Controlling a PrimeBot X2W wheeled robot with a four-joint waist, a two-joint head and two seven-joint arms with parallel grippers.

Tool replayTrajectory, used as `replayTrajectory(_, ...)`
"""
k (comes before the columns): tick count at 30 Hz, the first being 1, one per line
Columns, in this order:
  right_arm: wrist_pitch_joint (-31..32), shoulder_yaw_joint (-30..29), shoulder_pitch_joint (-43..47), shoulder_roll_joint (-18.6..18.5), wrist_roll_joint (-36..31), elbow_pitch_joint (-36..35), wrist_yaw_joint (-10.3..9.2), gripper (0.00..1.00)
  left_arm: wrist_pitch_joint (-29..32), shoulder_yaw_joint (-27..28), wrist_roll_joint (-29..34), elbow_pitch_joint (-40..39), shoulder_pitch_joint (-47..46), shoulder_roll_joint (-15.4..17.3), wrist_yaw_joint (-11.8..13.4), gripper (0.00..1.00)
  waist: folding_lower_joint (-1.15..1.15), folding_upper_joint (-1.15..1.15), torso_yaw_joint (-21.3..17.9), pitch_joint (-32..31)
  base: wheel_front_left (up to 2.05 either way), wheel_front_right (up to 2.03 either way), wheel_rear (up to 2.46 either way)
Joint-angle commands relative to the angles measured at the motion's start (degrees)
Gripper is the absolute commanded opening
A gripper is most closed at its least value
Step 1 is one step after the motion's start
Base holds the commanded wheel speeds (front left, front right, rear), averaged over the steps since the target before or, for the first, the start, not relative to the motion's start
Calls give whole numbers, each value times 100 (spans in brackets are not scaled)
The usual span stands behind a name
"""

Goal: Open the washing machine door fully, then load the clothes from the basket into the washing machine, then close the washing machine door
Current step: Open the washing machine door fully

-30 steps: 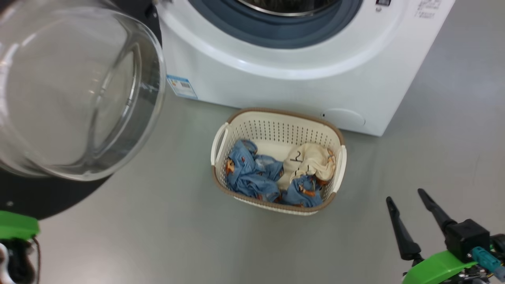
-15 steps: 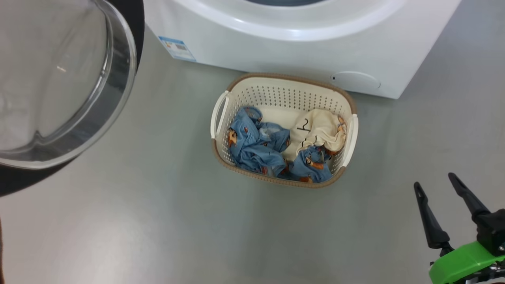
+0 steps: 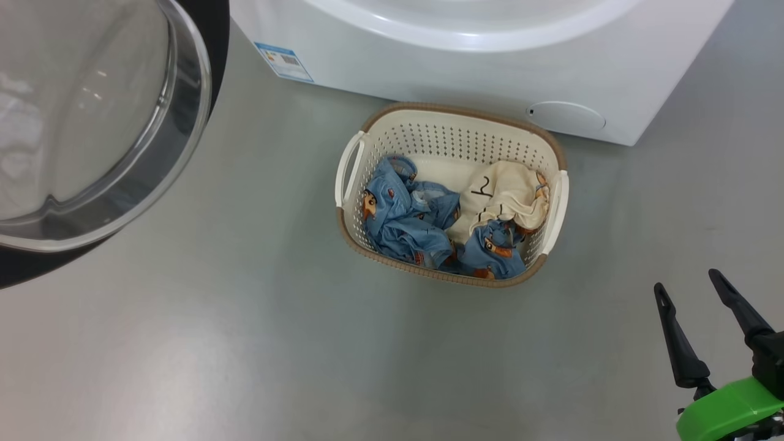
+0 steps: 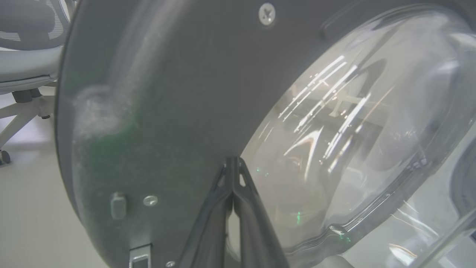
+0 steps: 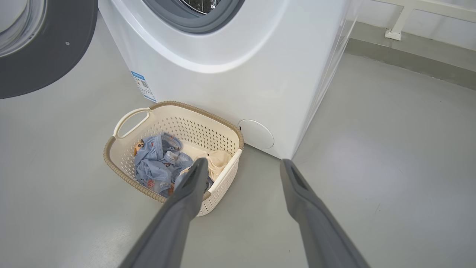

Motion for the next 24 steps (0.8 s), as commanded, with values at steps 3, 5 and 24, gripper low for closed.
replayTrajectory(3, -45, 157, 89, -5, 48, -66, 9, 100, -36, 216, 94, -103, -17, 405, -22, 0, 0, 0, -8, -152, 0, 0, 0)
replayTrajectory(5, -81, 174, 68, 31, 50, -6, 9, 100, -36, 152, 139, -135, 50, 393, -50, 0, 0, 0, -20, -242, 0, 0, 0)
replayTrajectory(24, -574, 292, -108, 658, 47, 835, 9, 100, 298, -715, 634, -1187, 1126, 336, -276, 0, 0, 0, -528, -1602, 0, 0, 0)
